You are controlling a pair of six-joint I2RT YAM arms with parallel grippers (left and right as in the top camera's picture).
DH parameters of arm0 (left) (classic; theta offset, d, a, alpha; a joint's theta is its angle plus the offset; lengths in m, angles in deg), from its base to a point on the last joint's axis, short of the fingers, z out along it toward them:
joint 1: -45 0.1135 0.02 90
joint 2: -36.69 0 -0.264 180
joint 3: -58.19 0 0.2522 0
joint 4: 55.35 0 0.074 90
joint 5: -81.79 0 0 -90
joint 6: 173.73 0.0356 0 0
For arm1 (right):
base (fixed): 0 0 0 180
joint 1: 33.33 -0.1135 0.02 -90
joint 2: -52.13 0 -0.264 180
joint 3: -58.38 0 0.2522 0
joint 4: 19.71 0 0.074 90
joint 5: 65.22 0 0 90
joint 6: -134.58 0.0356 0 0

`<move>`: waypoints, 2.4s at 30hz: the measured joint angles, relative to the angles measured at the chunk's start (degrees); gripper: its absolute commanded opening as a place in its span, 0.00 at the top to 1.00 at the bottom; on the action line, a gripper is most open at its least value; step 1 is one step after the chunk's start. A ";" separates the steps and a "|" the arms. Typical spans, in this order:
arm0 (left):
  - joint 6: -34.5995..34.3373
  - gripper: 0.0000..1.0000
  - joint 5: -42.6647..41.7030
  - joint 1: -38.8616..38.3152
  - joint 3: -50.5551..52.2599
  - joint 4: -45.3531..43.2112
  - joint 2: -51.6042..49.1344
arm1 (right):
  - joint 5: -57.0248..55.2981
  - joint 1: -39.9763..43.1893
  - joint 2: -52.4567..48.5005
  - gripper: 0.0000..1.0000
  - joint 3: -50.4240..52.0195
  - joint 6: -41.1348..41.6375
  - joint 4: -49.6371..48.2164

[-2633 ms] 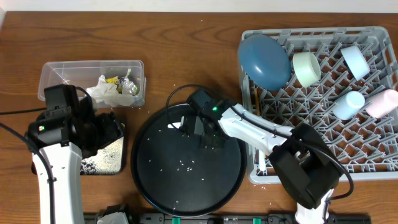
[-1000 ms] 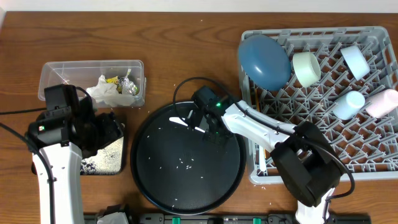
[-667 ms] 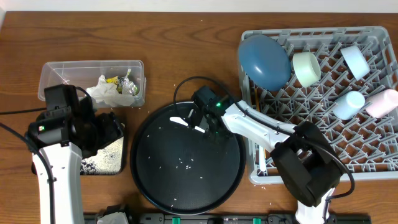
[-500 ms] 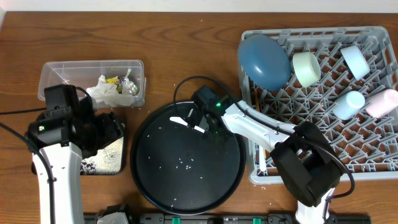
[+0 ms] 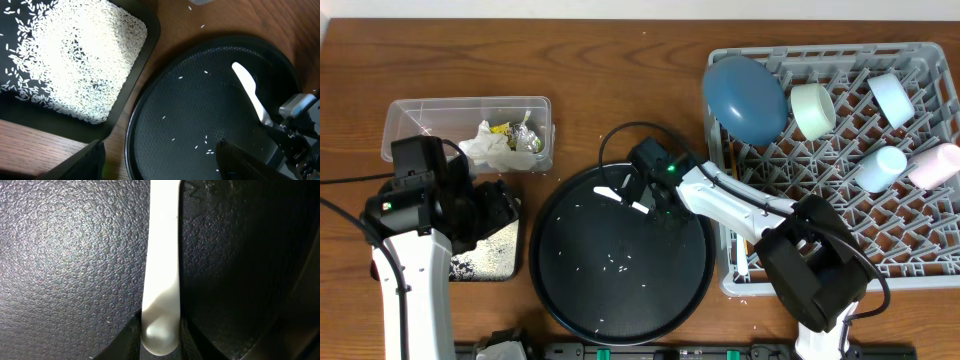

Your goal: Sort waste into correct bins and load items into the dishwasher rack

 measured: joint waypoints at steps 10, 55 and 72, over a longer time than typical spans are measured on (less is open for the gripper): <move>0.00 0.28 0.00 0.00 0.00 0.00 0.00 | 0.17 0.00 0.00 0.80 0.00 2.62 0.66; 0.00 0.28 0.00 0.00 0.00 0.00 0.00 | 5.49 0.26 12.79 0.84 0.39 14.64 2.56; 0.00 0.28 0.00 0.00 0.00 0.02 0.00 | 2.12 11.30 22.93 0.85 0.39 28.39 7.89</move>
